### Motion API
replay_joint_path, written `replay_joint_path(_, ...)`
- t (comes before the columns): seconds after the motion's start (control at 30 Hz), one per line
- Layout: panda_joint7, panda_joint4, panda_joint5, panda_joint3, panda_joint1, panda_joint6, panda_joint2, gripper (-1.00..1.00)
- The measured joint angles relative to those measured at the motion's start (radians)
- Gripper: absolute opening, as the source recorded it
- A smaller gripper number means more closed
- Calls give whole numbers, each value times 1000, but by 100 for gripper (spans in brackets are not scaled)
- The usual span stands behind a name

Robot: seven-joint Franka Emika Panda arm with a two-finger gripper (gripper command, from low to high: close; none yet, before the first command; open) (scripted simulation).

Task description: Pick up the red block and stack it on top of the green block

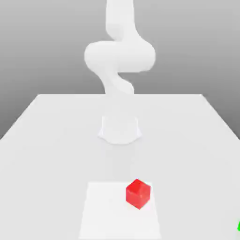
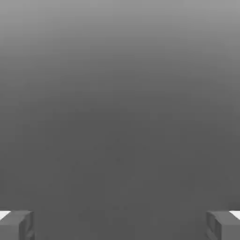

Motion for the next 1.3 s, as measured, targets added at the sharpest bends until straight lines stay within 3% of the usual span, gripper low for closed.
replay_joint_path(0.4,-457,-273,59,-111,196,274,458,0)
replay_joint_path(0.6,-629,-408,17,-105,228,409,673,0)
replay_joint_path(0.87,-720,-405,77,-35,180,631,945,0)
replay_joint_path(0.9,-724,-402,83,-27,173,646,963,-100)
replay_joint_path(1.13,-721,-403,79,-28,173,641,959,-100)
replay_joint_path(1.3,-674,-424,13,-61,191,514,807,-100)
